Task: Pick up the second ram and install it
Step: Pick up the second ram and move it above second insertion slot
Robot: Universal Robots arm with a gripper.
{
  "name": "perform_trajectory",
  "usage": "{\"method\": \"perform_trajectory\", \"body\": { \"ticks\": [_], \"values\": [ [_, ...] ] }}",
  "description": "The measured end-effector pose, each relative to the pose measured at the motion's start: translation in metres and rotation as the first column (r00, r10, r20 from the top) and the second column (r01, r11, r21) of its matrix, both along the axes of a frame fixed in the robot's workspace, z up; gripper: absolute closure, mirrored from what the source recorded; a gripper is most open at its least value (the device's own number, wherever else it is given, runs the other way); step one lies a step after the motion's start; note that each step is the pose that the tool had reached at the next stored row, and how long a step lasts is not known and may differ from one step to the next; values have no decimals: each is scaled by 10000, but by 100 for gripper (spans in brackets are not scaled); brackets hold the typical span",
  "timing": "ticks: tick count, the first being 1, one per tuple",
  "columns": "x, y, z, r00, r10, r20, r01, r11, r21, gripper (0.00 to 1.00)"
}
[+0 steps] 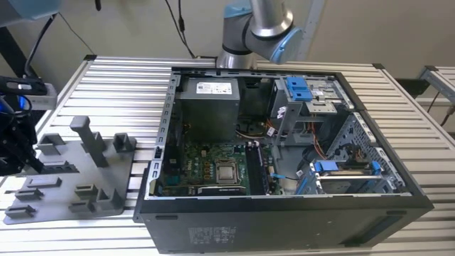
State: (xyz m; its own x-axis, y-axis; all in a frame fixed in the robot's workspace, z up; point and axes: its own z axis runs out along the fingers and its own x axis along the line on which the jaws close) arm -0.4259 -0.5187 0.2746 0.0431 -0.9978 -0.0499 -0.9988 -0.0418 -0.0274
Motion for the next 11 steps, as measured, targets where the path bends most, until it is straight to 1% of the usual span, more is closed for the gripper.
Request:
{"method": "perform_trajectory", "body": {
  "ticks": [11],
  "values": [
    [0, 0, 186, 10000, -7, 1, 7, 10000, 1, 86]
  ]
}}
